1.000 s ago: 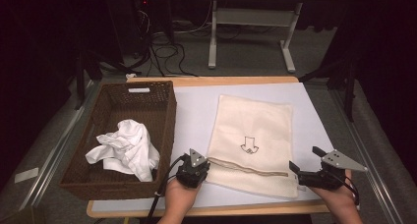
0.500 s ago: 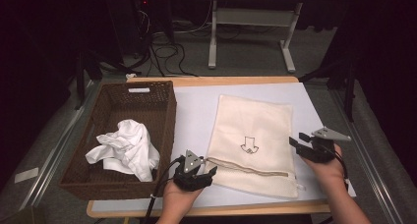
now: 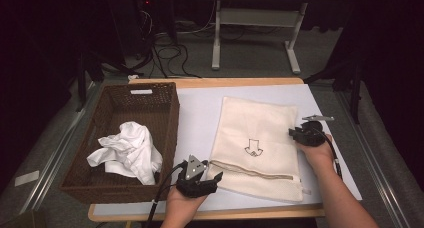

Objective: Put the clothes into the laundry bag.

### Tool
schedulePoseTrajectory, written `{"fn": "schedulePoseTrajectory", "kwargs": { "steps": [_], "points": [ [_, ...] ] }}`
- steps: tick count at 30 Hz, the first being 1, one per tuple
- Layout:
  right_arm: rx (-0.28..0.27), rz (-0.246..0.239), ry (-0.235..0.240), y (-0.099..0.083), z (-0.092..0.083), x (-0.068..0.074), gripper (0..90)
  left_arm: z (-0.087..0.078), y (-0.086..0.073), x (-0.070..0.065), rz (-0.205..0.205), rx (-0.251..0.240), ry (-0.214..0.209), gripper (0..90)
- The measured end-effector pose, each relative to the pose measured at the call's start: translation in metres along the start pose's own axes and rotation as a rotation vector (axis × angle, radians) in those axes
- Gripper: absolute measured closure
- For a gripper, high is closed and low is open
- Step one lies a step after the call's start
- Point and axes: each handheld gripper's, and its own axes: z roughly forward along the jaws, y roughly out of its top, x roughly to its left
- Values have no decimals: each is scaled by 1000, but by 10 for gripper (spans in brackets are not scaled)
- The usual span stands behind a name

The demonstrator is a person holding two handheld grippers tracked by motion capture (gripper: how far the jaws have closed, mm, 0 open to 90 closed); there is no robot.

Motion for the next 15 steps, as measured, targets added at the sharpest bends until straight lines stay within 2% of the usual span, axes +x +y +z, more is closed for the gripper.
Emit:
{"fn": "schedulePoseTrajectory", "kwargs": {
  "steps": [1, 4, 5, 10, 13, 15],
  "points": [
    [2, -27, -3, 1, 0, 4, 870, 0, 0, 0, 6, 1, -1, 354],
    [-1, -45, -28, 3, -1, 6, 885, 0, 1, 0, 1, -9, 5, 352],
    [-21, -17, -46, 3, -3, 1, 884, -1, 1, 2, 0, -11, 7, 350],
    [-29, 44, -85, -6, -12, -17, 882, -1, 0, 2, -5, -24, 7, 344],
    [-26, 61, -98, -17, -22, -27, 879, 0, 0, 3, -4, -22, 10, 340],
    [-27, 55, -114, -24, -28, -33, 878, 0, 1, 3, -6, -25, 9, 338]
  ]
}}
